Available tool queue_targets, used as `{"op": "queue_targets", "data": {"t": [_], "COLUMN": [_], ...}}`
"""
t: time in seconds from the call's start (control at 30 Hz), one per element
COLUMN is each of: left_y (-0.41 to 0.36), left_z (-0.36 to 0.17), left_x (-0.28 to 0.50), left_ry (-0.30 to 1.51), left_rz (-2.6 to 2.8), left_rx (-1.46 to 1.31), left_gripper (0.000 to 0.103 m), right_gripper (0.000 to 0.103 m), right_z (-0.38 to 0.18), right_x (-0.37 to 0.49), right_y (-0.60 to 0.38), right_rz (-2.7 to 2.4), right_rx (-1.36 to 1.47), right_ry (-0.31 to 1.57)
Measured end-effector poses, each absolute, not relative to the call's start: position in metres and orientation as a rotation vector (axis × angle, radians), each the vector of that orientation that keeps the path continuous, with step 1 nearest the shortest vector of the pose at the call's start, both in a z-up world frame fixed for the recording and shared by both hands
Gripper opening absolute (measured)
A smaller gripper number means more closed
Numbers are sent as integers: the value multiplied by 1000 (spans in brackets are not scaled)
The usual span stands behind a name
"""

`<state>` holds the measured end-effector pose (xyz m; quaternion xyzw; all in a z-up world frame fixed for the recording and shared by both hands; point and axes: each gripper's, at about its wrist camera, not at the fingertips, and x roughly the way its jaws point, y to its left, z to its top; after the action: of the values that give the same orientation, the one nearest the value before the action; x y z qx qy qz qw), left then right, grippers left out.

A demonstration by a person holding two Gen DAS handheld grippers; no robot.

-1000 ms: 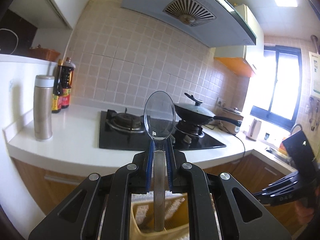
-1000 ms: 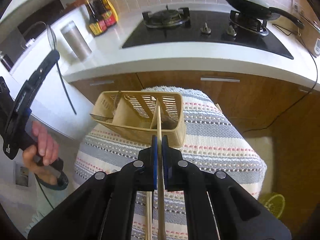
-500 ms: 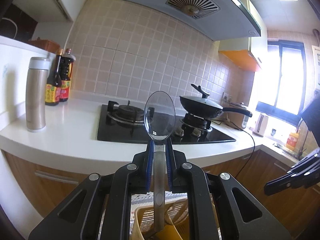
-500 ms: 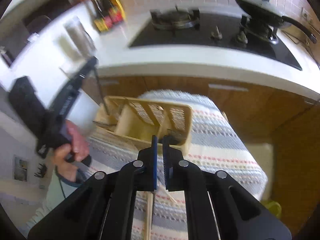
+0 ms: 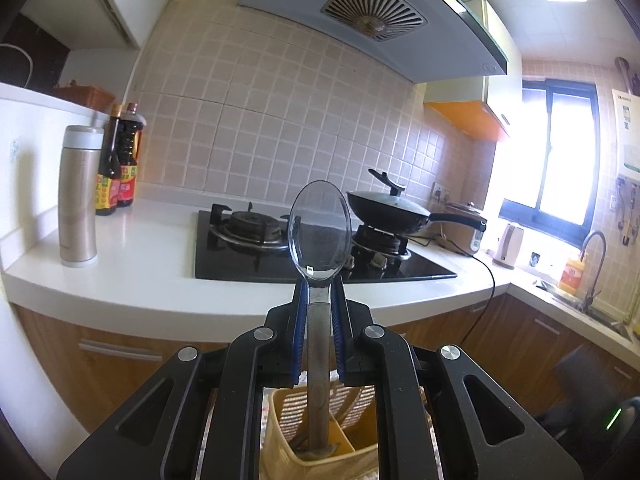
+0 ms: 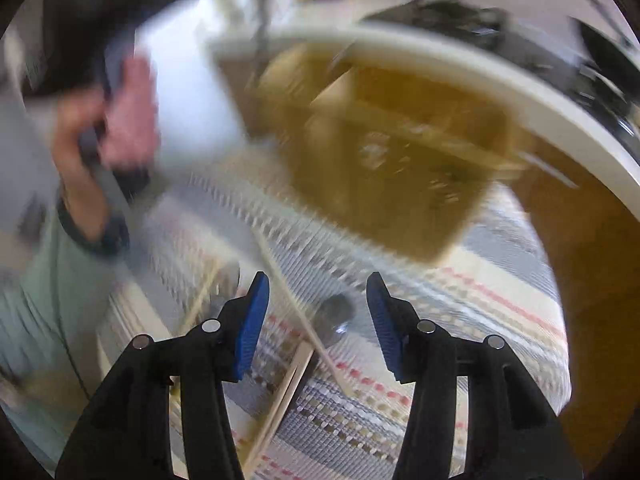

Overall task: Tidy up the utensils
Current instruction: 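Lower the clear spoon into the caddy with the left tool while the right tool drops the chopstick in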

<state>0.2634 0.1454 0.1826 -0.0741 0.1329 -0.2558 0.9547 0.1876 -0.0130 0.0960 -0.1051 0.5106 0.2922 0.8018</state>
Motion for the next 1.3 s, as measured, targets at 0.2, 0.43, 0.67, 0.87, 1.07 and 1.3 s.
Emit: {"op": "queue_targets", "data": {"t": [0.2, 0.43, 0.67, 0.87, 1.07, 1.3], "left_y": [150, 151, 153, 157, 154, 142], "left_z": [181, 180, 182, 194, 199, 197], "left_x": [261, 263, 266, 265, 267, 273], "left_ry": [271, 273, 273, 235, 218, 228], "left_rz": [-510, -511, -522, -513, -499, -476], "left_rx": [-128, -131, -148, -184, -203, -174], "left_gripper": [10, 10, 10, 10, 10, 10], "right_gripper": [30, 15, 4, 4, 4, 4], "right_z": [52, 24, 43, 125, 210, 244], "right_x": [199, 209, 195, 172, 177, 231], "right_y": [34, 50, 44, 2, -33, -68], "right_rz": [723, 737, 753, 780, 701, 487], "right_rx": [-419, -524, -468, -238, -80, -27], "right_ry": [1202, 1274, 1175, 924, 593, 367]}}
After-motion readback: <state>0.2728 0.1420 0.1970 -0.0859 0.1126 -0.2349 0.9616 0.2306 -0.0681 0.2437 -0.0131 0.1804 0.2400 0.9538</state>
